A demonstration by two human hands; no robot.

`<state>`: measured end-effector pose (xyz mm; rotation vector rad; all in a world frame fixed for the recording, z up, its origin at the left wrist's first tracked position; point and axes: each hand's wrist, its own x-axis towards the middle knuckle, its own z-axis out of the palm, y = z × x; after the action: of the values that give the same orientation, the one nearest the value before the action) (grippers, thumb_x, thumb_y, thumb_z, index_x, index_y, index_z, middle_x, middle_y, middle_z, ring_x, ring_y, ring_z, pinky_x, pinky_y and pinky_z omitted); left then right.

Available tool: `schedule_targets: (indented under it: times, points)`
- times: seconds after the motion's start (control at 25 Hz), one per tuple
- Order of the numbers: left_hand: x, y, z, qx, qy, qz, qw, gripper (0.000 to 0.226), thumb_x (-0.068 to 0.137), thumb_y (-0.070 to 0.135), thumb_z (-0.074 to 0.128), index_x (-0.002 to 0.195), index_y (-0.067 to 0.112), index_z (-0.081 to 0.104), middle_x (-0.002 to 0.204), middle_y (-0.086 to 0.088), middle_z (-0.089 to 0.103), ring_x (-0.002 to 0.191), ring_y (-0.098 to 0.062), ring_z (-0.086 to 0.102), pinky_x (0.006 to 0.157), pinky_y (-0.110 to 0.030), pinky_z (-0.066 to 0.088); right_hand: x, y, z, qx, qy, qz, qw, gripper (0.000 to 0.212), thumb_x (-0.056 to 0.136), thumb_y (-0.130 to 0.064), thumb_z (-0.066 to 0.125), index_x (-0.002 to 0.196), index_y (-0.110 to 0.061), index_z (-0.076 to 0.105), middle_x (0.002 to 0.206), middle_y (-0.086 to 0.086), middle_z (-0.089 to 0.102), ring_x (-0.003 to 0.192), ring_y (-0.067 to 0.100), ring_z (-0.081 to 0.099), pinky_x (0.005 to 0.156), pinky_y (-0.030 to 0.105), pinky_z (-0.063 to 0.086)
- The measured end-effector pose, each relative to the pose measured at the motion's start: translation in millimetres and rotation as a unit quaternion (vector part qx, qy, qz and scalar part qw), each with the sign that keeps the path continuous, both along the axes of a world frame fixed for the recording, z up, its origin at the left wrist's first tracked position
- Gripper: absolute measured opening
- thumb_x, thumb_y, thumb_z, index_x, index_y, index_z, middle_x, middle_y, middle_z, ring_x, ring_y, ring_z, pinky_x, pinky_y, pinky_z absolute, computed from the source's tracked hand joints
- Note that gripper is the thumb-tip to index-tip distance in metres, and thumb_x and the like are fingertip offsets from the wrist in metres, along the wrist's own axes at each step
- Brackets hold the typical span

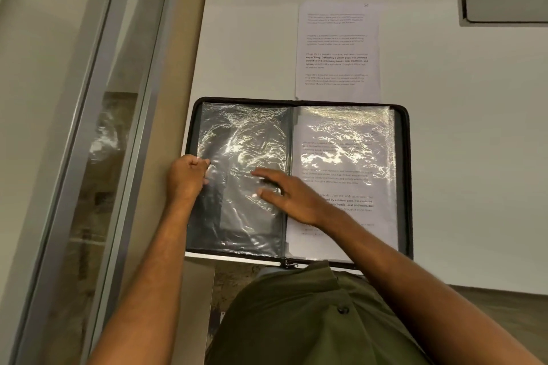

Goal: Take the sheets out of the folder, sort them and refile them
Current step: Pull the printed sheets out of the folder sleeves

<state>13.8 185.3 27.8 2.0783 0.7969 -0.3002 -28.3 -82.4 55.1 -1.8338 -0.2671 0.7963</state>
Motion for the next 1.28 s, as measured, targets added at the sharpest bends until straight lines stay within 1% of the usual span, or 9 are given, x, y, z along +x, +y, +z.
schedule_targets:
  times: [0.2,0.28,0.36,0.48,0.6,0.76,0.88,1.04,1.28]
  points:
    - [-1.2,-16.3,9.0,0.141,-0.009,-0.052,0.989,0.025,0.099,0.029,0.068,0.077,0.018,0.064,0.074,0.002,0.067,0.057,-0.018,0.064,0.048,-0.030,0.048,21.6,-66.5,-4.6,-0.045,-0.083,-0.177,0.980,0.044,0.104,-0.033,0.061,0.148,-0.027,0.053,0.148,-0.004,0.056,0.130,0.009,0.054,0.112,0.039,0.044]
    - [-0.8,-21.0,11.4,0.183,-0.020,-0.069,0.980,0.022,0.099,0.027,0.066,0.080,0.017,0.063,0.083,-0.003,0.070,0.069,-0.024,0.066,0.059,-0.037,0.054,28.8,-96.7,-10.5,-0.065,-0.109,-0.238,0.963,0.043,0.103,-0.030,0.065,0.144,-0.026,0.056,0.143,-0.006,0.059,0.127,0.009,0.057,0.111,0.041,0.047]
    - [-1.9,-27.2,8.7,0.240,-0.046,-0.089,0.966,0.008,0.096,0.019,0.069,0.097,0.014,0.063,0.102,-0.011,0.068,0.093,-0.031,0.064,0.075,-0.043,0.052,34.7,-127.0,-18.9,-0.122,-0.164,-0.274,0.940,0.046,0.101,-0.026,0.066,0.145,-0.022,0.055,0.146,-0.004,0.058,0.131,0.013,0.055,0.112,0.044,0.046]
    - [-6.5,-47.5,0.0,0.343,-0.064,-0.148,0.925,0.044,0.089,0.013,0.070,0.130,0.010,0.055,0.135,-0.018,0.053,0.122,-0.039,0.049,0.097,-0.053,0.042,41.7,-158.5,-25.6,-0.209,-0.204,-0.285,0.913,0.056,0.101,-0.025,0.067,0.152,-0.016,0.047,0.157,0.001,0.048,0.143,0.019,0.045,0.120,0.043,0.038]
    - [-3.7,-79.0,-2.4,0.282,-0.103,-0.269,0.915,0.046,0.091,0.020,0.069,0.136,0.017,0.055,0.146,-0.011,0.046,0.130,-0.035,0.042,0.106,-0.054,0.036,46.5,-171.8,-36.0,-0.342,-0.225,-0.245,0.878,0.077,0.099,-0.049,0.064,0.159,-0.011,0.035,0.168,0.012,0.030,0.157,0.031,0.023,0.126,0.045,0.023]
    - [5.5,-129.5,-5.1,0.162,-0.140,-0.416,0.884,0.044,0.098,0.029,0.065,0.140,0.021,0.056,0.151,-0.002,0.047,0.140,-0.025,0.038,0.116,-0.047,0.027,43.7,-169.8,-56.2,-0.446,-0.233,-0.167,0.848,0.087,0.099,-0.070,0.036,0.163,-0.011,0.029,0.172,0.019,0.014,0.159,0.043,0.008,0.124,0.057,0.021]
    - [16.9,-159.1,-6.5,0.127,-0.137,-0.448,0.874,0.045,0.100,0.032,0.062,0.143,0.023,0.053,0.155,-0.001,0.043,0.142,-0.024,0.035,0.117,-0.046,0.026,39.9,-166.0,-62.8,-0.449,-0.228,-0.175,0.846,0.081,0.100,-0.068,0.035,0.162,-0.015,0.033,0.172,0.019,0.014,0.158,0.044,0.010,0.124,0.056,0.021]
    - [35.9,-181.5,-4.0,0.113,-0.153,-0.455,0.870,0.049,0.100,0.030,0.063,0.145,0.019,0.050,0.155,-0.004,0.042,0.142,-0.025,0.035,0.117,-0.050,0.032,42.6,-166.9,-63.2,-0.438,-0.278,-0.185,0.835,0.064,0.102,-0.055,0.047,0.151,-0.014,0.053,0.165,0.025,0.031,0.153,0.050,0.025,0.122,0.060,0.029]
    - [74.7,-198.5,0.0,0.109,-0.147,-0.472,0.863,0.058,0.102,0.029,0.059,0.156,0.021,0.039,0.161,-0.003,0.037,0.149,-0.026,0.028,0.119,-0.047,0.024,37.8,-163.6,-58.4,-0.402,-0.339,-0.210,0.824,0.035,0.102,-0.030,0.062,0.135,-0.022,0.070,0.159,0.022,0.042,0.147,0.049,0.035,0.117,0.058,0.036]
